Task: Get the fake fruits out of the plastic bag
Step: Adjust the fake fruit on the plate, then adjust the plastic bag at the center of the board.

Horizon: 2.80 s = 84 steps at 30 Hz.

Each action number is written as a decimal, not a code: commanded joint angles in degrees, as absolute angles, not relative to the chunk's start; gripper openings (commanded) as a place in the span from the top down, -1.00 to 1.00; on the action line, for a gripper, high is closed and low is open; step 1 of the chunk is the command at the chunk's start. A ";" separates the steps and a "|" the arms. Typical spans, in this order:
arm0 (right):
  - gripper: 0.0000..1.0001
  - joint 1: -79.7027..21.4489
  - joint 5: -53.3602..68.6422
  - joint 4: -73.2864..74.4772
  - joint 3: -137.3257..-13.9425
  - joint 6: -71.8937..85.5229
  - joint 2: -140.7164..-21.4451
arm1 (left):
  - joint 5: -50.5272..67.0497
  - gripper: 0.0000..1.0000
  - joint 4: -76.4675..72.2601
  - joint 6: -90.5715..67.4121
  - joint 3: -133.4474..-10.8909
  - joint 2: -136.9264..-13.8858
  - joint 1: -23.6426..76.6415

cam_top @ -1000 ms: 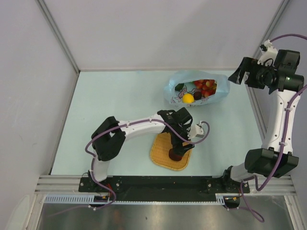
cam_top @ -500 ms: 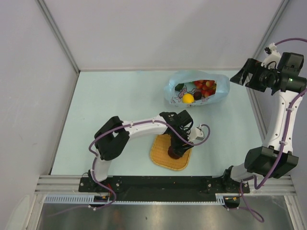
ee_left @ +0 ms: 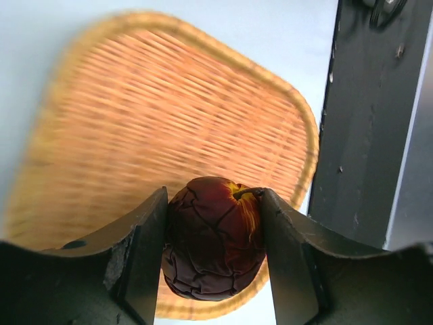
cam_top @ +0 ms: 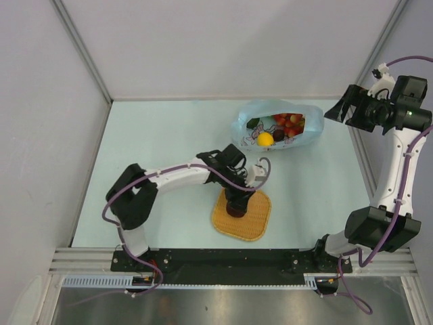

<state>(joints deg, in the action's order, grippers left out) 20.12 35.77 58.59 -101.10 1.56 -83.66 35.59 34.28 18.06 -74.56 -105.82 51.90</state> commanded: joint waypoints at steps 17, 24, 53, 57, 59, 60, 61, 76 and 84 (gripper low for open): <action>-0.91 8.98 26.46 56.69 -99.84 -1.30 -79.45 | 40.52 0.56 -16.35 -11.42 -55.02 -98.53 38.32; -0.91 6.68 25.66 55.11 -100.19 -1.58 -81.38 | 40.34 0.26 -12.48 -9.93 -54.14 -98.43 37.97; -0.95 -8.43 20.57 52.56 -112.15 -9.23 -87.80 | 45.79 -0.96 7.11 2.81 -63.36 -91.60 36.22; -0.94 -9.93 19.25 51.33 -112.06 -9.40 -88.24 | 37.21 -0.90 6.25 3.87 -63.63 -83.16 35.07; -0.93 -10.28 18.81 50.71 -112.41 -9.58 -88.42 | 27.45 -0.86 5.71 2.47 -65.38 -83.23 34.89; -0.93 -10.46 18.72 50.36 -112.67 -9.49 -88.85 | 25.33 -0.86 5.36 1.85 -66.35 -84.62 34.72; -0.93 -10.55 18.72 50.27 -112.94 -9.49 -89.03 | 22.79 -0.84 5.10 1.15 -68.79 -85.68 34.37; -0.10 -19.06 15.47 51.68 -107.16 -14.85 -89.12 | 15.28 0.33 9.49 -6.06 -91.67 -102.83 34.19; 0.54 -19.87 3.37 43.95 -92.47 -10.20 -96.14 | 20.91 1.00 8.53 -12.47 -87.28 -96.17 34.19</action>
<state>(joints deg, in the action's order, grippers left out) -20.73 12.40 49.71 -98.04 -12.84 -91.64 16.86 10.13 -8.36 -88.36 -103.37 34.37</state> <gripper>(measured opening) 0.245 0.012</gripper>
